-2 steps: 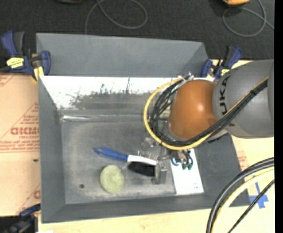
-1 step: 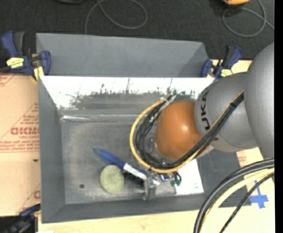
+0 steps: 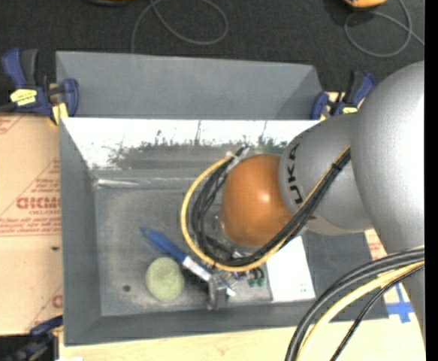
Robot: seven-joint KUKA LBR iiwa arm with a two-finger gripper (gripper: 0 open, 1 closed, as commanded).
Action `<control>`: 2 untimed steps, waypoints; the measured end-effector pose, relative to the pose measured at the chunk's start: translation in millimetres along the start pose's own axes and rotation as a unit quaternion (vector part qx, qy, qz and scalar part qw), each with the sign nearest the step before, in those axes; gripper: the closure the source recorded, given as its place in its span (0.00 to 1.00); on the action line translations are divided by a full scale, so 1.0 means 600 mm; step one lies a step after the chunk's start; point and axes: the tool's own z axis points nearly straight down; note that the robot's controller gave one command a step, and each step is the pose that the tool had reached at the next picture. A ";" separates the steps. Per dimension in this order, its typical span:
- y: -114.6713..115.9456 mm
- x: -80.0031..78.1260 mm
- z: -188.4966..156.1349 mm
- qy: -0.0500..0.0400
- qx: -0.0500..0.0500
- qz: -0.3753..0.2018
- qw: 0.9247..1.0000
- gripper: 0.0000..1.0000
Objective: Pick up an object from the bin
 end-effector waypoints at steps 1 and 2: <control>0.006 -0.097 0.011 0.002 -0.002 -0.017 1.000 0.00; 0.003 -0.004 0.014 0.002 -0.002 -0.011 1.000 1.00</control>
Offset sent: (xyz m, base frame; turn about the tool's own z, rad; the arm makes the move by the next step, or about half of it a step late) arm 0.0019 0.0029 -0.0080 -0.0203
